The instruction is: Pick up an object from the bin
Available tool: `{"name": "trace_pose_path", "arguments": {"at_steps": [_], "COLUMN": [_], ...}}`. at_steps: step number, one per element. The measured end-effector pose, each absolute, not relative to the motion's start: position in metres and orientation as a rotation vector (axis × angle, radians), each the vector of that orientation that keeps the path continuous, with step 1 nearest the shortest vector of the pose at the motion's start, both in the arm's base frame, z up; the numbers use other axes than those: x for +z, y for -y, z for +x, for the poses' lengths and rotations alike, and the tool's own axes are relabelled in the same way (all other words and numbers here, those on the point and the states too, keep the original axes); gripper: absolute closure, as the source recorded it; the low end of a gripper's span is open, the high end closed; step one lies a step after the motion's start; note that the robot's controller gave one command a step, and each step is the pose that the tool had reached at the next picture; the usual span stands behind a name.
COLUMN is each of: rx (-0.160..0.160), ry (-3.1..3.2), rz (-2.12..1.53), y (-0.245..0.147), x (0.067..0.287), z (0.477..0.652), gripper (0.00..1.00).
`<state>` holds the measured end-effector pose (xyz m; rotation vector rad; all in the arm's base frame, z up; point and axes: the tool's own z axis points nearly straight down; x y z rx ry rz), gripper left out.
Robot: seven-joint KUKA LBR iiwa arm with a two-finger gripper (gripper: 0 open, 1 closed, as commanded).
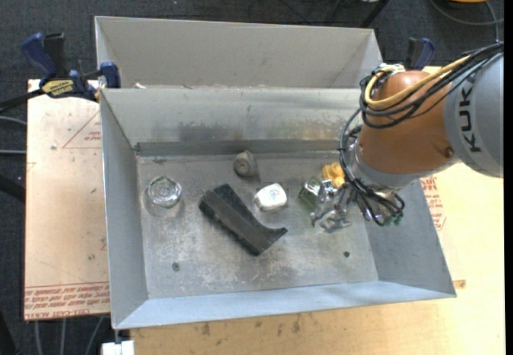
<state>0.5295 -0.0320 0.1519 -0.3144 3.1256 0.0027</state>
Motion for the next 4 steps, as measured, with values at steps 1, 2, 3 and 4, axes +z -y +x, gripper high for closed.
{"name": "trace_pose_path", "arguments": {"at_steps": [1, 2, 3, 4], "rx": [0.002, 0.002, 0.006, -0.001], "ry": [-3.101, -3.101, -3.123, -3.128], "rz": [-0.487, -0.486, -0.328, -0.239], "y": [0.036, 0.036, 0.058, 0.087], "x": [0.144, 0.144, 0.138, 0.121], "z": [0.540, 0.540, 0.566, 0.591], "gripper": [0.00, 0.00, 0.00, 0.00]}}
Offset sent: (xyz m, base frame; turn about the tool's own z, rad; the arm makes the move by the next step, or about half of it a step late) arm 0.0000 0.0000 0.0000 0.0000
